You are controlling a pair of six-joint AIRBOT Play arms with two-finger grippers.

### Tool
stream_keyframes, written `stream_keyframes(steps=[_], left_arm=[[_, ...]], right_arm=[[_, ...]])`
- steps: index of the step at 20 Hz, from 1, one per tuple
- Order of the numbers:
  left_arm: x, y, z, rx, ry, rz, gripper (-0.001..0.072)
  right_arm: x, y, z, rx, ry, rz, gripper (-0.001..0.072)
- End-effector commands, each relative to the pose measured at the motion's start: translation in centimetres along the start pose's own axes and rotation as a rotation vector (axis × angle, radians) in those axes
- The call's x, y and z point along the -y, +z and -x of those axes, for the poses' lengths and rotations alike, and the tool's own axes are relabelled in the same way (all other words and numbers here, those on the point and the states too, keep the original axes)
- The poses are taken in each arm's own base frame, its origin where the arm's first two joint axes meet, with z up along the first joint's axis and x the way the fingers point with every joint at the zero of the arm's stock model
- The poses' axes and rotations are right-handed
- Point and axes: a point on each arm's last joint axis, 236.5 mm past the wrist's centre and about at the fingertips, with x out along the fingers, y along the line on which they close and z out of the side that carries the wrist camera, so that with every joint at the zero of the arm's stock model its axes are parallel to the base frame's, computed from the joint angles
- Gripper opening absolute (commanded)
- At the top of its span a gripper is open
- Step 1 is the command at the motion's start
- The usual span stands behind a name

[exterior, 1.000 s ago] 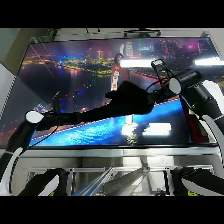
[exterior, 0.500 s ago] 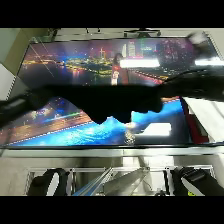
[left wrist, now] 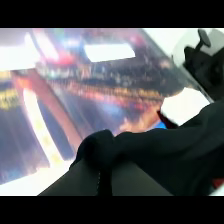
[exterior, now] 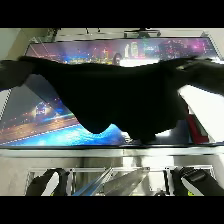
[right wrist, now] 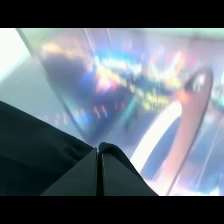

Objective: Fold the shirts.

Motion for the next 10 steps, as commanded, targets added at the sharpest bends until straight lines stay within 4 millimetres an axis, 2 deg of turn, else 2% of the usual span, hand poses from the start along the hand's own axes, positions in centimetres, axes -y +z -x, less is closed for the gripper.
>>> stream_keyframes(steps=[1, 4, 5, 6, 7, 9, 10], left_arm=[[-7.1, -6.6, -6.1, -0.227, -0.050, 0.218, 0.0022], [-12.4, -14.0, -11.8, -0.384, -0.077, 0.356, 0.0023], [-14.2, -16.0, -13.5, -0.415, -0.070, 0.397, 0.0087], [-15.7, -17.2, -14.7, -0.438, -0.066, 0.426, 0.0332], [-17.1, -17.9, -15.7, -0.459, -0.068, 0.449, 0.0420], [-19.2, -17.7, -16.7, -0.479, -0.084, 0.472, 0.0585], [-19.6, -17.4, -16.8, -0.492, -0.105, 0.473, 0.0594]], right_arm=[[4.5, -6.1, -9.4, -0.226, -0.027, -0.089, 0.0018], [8.1, -15.2, -17.3, -0.468, -0.050, -0.177, 0.0027], [9.3, -18.2, -19.3, -0.536, -0.062, -0.205, 0.0044], [10.2, -20.8, -20.6, -0.593, -0.071, -0.227, 0.0199], [11.1, -22.9, -21.5, -0.637, -0.082, -0.248, 0.0387], [12.4, -24.6, -22.1, -0.671, -0.098, -0.272, 0.0402], [12.9, -24.3, -21.9, -0.664, -0.106, -0.277, 0.0403]])
